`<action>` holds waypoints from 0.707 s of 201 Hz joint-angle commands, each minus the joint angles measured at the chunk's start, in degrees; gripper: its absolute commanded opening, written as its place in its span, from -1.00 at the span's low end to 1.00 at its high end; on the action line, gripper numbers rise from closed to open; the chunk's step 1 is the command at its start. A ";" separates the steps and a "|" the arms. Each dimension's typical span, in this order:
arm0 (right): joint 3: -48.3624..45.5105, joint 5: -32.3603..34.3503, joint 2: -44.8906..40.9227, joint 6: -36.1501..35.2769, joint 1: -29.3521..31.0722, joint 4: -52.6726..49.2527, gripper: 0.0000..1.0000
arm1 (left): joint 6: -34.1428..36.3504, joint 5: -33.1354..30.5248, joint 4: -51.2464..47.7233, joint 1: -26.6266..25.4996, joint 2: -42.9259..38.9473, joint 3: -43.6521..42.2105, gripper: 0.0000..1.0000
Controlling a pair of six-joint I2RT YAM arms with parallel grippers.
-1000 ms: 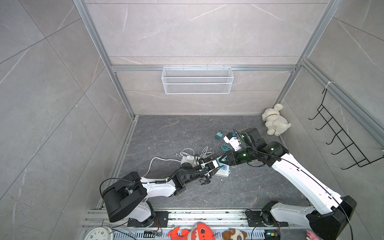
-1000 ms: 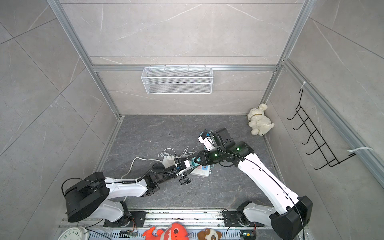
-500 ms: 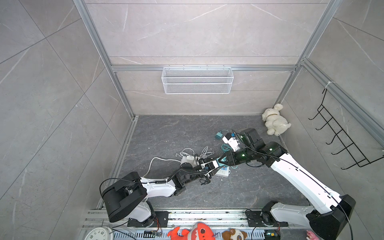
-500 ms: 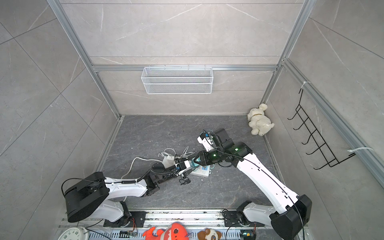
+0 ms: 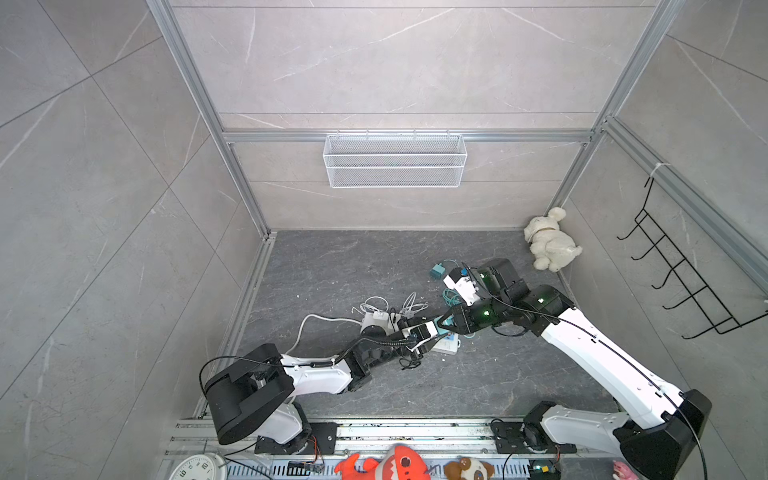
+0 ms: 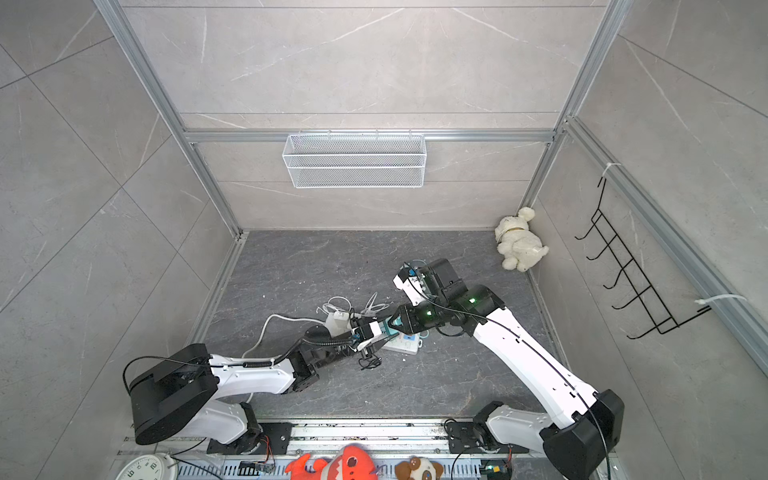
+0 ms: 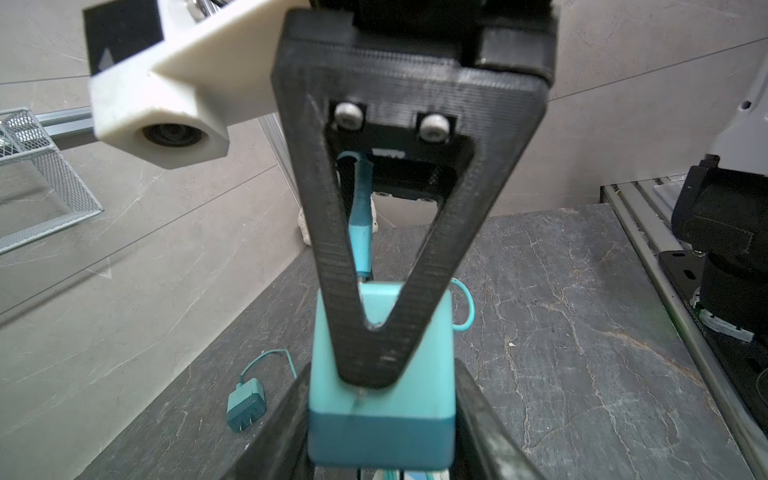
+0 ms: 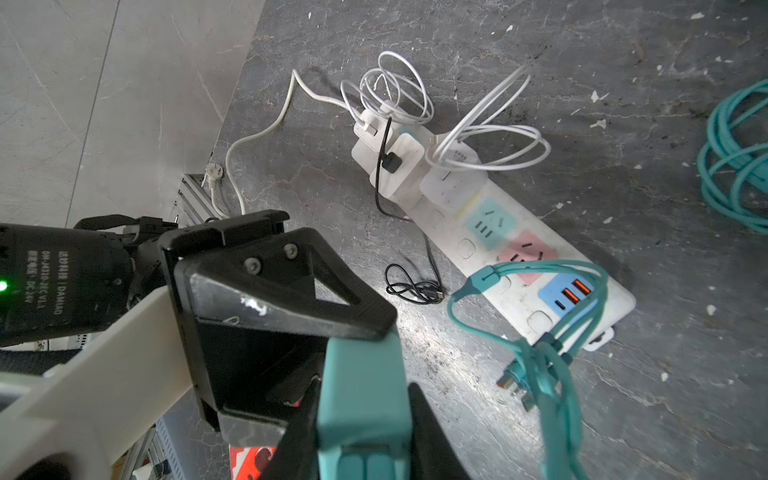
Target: Insert the plug
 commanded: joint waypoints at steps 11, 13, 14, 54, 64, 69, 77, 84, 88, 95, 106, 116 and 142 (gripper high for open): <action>5.70 4.57 0.70 -0.94 0.19 -5.88 -0.69 | 2.22 -4.06 2.00 -0.19 -3.09 0.90 0.12; 6.05 4.73 0.75 -1.10 0.22 -6.09 -0.69 | 2.30 -4.34 1.81 -0.19 -3.34 0.79 0.15; 6.26 4.86 0.78 -1.18 0.22 -6.18 -0.69 | 2.33 -4.41 1.70 -0.14 -3.46 0.68 0.16; 13.30 11.14 3.29 -4.57 0.10 -11.65 -0.72 | 3.85 -8.43 -5.83 -0.17 -10.21 -1.85 0.34; 14.85 12.42 4.02 -5.47 0.14 -12.93 -0.72 | 3.50 -9.98 -9.45 -0.18 -12.60 -2.06 0.35; 15.62 13.57 4.40 -5.93 0.12 -13.37 -0.72 | 3.05 -11.32 -11.91 -0.11 -13.95 -1.91 0.35; 16.87 15.51 5.16 -6.71 0.14 -14.37 -0.73 | 1.71 -14.54 -16.54 -0.14 -16.22 -1.44 0.35; 18.12 17.05 5.96 -7.67 0.14 -15.28 -0.73 | 0.16 -17.62 -20.29 -0.19 -18.27 -1.20 0.35; 18.87 18.12 6.57 -8.02 0.14 -15.57 -0.72 | -0.86 -19.37 -22.19 -0.18 -19.52 -1.20 0.34; 20.46 20.74 7.81 -8.64 0.13 -16.24 -0.72 | -2.91 -21.93 -25.23 -0.18 -21.82 -1.55 0.33; 23.51 24.10 10.56 -9.69 0.05 -17.46 -0.72 | -6.04 -24.79 -30.18 -0.12 -25.77 -2.50 0.32; 26.45 25.67 13.46 -10.29 0.17 -18.18 -0.72 | -9.58 -27.44 -34.56 -0.16 -30.16 -3.66 0.30; 34.69 25.91 20.60 -10.78 0.55 -20.86 -0.73 | -18.82 -39.51 -45.36 -0.18 -40.77 -6.66 0.24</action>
